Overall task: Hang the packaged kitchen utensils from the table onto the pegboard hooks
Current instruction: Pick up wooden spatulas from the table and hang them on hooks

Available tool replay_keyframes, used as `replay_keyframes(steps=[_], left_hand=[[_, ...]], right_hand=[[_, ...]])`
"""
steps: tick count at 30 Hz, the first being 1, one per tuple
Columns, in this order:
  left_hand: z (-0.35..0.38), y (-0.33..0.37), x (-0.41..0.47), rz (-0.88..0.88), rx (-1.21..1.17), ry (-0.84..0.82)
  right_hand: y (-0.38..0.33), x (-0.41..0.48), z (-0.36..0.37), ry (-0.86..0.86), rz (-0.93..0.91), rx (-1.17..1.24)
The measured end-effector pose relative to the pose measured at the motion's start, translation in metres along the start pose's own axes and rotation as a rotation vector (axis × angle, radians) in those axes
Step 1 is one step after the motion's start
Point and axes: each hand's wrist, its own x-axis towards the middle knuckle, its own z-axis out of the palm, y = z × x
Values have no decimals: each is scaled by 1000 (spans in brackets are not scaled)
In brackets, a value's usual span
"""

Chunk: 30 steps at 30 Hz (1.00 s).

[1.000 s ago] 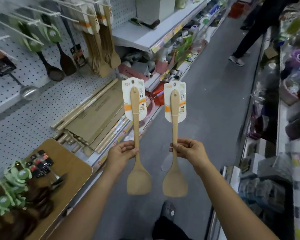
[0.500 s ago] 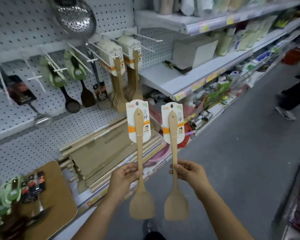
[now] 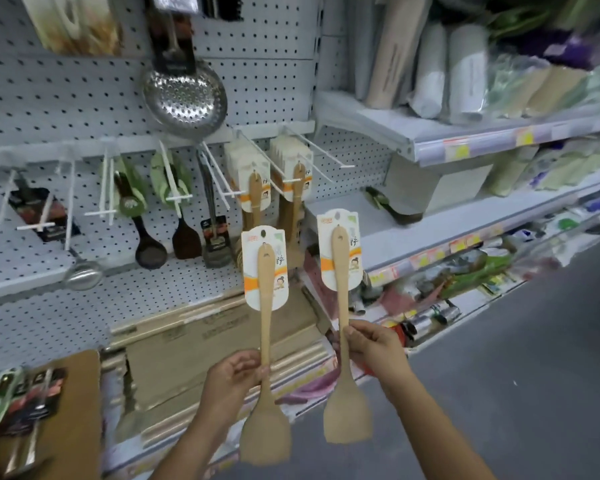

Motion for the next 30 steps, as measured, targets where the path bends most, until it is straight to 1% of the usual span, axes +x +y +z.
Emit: replay_keyframes(steps=[6, 9, 12, 15, 22, 25, 30], left_hand=[[39, 9, 23, 36, -45, 146], [65, 10, 30, 50, -70, 238], [90, 11, 36, 65, -125, 308], [107, 16, 43, 86, -130, 369], [114, 20, 56, 138, -110, 433], [106, 13, 62, 107, -112, 444], [95, 0, 67, 42, -86, 459]], right_hand=[[-27, 66, -24, -121, -35, 17], [-33, 99, -37, -211, -25, 24], [-38, 127, -49, -256, -18, -10], [-40, 148, -55, -293, -19, -29], [-44, 180, -43, -271, -2, -52], [-57, 198, -27, -226, -5, -62], [-82, 237, 2, -226, -9, -74]])
